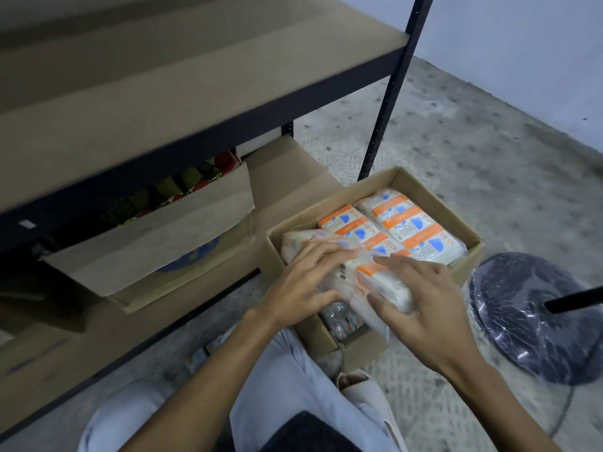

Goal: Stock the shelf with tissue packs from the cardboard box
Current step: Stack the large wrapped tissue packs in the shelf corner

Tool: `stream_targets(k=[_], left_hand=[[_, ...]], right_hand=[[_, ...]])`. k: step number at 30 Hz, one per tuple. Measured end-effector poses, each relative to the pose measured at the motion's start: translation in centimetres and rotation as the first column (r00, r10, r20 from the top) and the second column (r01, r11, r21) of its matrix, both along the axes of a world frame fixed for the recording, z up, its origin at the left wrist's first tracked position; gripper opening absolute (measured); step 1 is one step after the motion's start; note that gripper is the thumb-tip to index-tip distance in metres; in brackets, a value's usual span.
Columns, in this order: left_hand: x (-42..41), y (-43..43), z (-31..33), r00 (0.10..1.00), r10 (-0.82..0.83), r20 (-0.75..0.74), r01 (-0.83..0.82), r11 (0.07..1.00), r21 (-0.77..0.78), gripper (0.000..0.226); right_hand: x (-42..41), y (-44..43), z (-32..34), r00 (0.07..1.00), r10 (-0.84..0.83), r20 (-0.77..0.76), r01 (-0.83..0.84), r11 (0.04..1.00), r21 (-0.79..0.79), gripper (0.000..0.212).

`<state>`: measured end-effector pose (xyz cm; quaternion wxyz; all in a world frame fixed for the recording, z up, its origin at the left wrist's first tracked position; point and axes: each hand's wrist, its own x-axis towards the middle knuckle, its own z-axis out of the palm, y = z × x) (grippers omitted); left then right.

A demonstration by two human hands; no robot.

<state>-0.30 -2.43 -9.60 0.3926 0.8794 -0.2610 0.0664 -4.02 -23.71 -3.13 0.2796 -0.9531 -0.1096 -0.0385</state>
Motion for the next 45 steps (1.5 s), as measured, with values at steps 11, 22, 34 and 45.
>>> stream_targets(k=[11, 22, 34, 45], left_hand=[[-1.0, 1.4, 8.0, 0.971, 0.045, 0.236, -0.049, 0.999, 0.014, 0.069], [-1.1, 3.6, 18.9, 0.880, 0.112, 0.462, -0.154, 0.987, 0.055, 0.065], [4.8, 10.1, 26.0, 0.825, 0.125, 0.551, -0.310, 0.916, 0.256, 0.068], [9.2, 15.4, 22.3, 0.886, 0.250, 0.391, -0.384, 0.867, 0.317, 0.066]], right_hand=[[-1.0, 0.3, 7.2, 0.927, 0.238, 0.289, -0.276, 0.956, 0.100, 0.064], [0.1, 1.4, 15.1, 0.738, 0.271, 0.618, -0.469, 0.864, 0.181, 0.056], [8.5, 8.2, 16.9, 0.518, 0.197, 0.833, -0.506, 0.856, 0.112, 0.053], [16.2, 15.3, 11.7, 0.594, 0.185, 0.783, -0.450, 0.883, 0.132, 0.049]])
